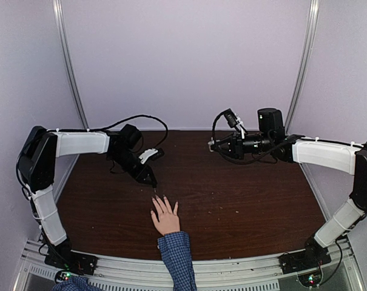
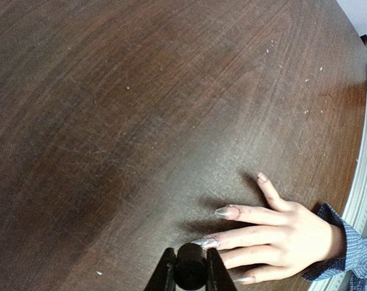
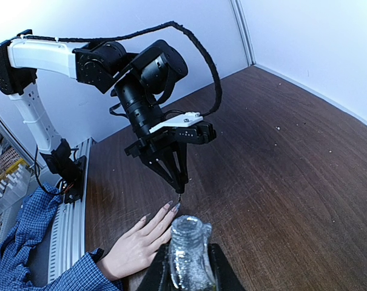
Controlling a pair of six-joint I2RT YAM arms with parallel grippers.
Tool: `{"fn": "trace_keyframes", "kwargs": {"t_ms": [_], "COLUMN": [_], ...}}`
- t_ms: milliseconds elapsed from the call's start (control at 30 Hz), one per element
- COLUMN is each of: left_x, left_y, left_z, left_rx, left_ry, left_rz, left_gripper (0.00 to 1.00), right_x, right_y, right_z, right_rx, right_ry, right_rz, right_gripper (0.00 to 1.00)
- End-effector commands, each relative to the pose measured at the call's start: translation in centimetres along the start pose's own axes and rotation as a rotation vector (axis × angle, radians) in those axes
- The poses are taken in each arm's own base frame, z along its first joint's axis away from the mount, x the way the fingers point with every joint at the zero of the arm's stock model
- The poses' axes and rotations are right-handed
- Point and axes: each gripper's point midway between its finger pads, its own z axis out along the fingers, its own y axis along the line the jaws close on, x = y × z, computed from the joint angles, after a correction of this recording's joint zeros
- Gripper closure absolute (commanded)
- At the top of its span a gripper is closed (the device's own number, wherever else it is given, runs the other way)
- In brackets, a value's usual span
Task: Paint the nails
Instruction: Paint the nail with the hand.
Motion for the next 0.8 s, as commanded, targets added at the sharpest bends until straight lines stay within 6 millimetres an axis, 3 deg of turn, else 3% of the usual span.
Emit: {"fn": "trace_keyframes", "kwargs": {"t_ms": [0, 767], "left_x": [-2.1, 0.0], "left_y": [-1.1, -0.8], "left_z": [-1.6, 0.5], "left_rx": [0.031, 0.054], "left_ry": [-0.09, 0.002], "left_rz": [0.038, 0.014], "left_gripper": [1.0, 1.0], "right_x": [-0.1, 0.0], "right_y": [0.1, 0.0], "right_z": [-0.1, -0.1], "right_rx": [-0.015, -0.013], "right_ry": [-0.008, -0.005], "right_rz": [-0.001, 0.0], "right_gripper": [1.0, 1.0]}}
